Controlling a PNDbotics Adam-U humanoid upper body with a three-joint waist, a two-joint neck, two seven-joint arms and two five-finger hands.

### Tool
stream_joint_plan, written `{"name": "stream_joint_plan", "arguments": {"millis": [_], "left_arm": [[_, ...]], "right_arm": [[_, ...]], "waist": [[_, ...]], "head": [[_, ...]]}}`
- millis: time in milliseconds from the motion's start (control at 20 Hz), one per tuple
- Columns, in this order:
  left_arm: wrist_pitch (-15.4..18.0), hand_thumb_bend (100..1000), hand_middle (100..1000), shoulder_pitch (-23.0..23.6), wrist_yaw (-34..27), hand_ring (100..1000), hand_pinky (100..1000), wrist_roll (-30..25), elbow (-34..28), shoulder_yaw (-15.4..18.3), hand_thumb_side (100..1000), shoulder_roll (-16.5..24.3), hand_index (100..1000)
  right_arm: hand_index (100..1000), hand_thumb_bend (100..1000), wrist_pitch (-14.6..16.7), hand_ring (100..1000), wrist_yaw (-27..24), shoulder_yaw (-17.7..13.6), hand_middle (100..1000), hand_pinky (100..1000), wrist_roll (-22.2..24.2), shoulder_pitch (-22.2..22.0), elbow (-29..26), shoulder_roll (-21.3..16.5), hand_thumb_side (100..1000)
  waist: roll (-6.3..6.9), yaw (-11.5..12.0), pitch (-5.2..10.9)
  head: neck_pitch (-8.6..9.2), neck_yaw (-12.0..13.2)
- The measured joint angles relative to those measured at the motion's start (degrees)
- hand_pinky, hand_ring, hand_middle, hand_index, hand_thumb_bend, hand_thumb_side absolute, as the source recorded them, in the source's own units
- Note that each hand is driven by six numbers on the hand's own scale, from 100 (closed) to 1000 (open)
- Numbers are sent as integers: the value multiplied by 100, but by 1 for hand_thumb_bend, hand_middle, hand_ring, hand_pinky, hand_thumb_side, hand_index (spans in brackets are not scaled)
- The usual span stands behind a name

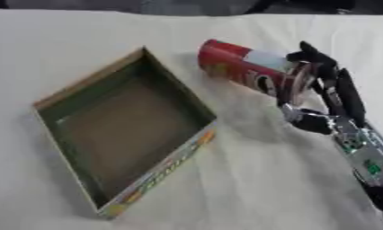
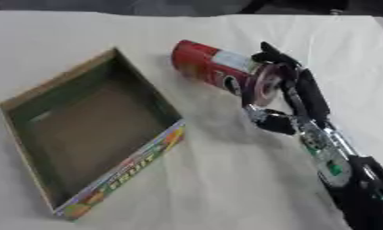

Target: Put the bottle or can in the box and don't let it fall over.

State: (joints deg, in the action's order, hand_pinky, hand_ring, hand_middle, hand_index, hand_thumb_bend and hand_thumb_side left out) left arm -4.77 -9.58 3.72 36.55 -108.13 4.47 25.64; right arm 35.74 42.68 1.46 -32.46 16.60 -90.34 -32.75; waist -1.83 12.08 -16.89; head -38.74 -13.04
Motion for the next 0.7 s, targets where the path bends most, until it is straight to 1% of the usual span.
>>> {"name": "stream_joint_plan", "arguments": {"millis": [200,700], "left_arm": [[8,187,990,8,0,814,510,-5,1,0,865,0,795],[24,189,990,45,0,813,510,-16,2,0,866,0,796]], "right_arm": [[137,100,63,237,22,9,100,100,-164,187,-31,-52,100],[125,100,-1,180,25,109,100,100,-242,620,-119,-129,100]], "waist": [[0,-2,3],[-2,-6,56]], "head": [[-2,3],[-46,14]]}}
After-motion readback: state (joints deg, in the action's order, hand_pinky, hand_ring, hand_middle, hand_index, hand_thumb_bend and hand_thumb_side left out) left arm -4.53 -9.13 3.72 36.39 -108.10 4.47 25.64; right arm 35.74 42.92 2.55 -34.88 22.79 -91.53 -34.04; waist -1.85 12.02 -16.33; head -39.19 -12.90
